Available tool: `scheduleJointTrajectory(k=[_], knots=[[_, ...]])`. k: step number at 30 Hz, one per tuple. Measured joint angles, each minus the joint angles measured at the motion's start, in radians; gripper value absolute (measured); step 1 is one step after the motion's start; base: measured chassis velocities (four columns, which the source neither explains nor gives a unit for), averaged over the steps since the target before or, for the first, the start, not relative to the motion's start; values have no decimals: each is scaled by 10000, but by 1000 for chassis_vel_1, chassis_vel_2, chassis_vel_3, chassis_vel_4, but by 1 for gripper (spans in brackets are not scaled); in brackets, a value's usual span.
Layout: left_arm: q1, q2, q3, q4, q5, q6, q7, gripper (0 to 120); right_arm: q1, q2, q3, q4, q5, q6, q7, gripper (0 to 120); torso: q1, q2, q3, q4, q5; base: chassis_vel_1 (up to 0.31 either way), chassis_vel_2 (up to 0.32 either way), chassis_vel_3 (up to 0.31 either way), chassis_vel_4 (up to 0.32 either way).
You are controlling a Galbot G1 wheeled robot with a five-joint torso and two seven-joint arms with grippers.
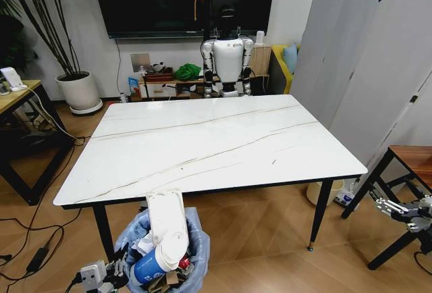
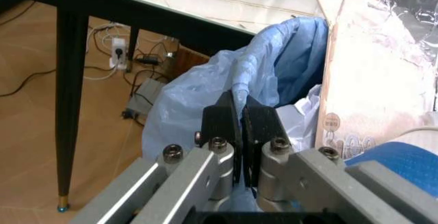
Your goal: Pick up the trash bin and place the trash from the table into it.
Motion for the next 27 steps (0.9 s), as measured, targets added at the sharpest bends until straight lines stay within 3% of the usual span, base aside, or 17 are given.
scheduleJointTrajectory(k=[12, 27], knots=[[-236, -49, 173, 151, -93, 25, 3, 0, 6, -8, -7, -3, 7, -2, -2, 100, -6, -11, -3, 0, 0, 0, 0, 0, 0], [-330, -128, 250, 254, -204, 64, 20, 0, 9, -8, -11, -4, 12, -2, -2, 100, -440, -860, -409, -1, 0, 0, 0, 0, 0]])
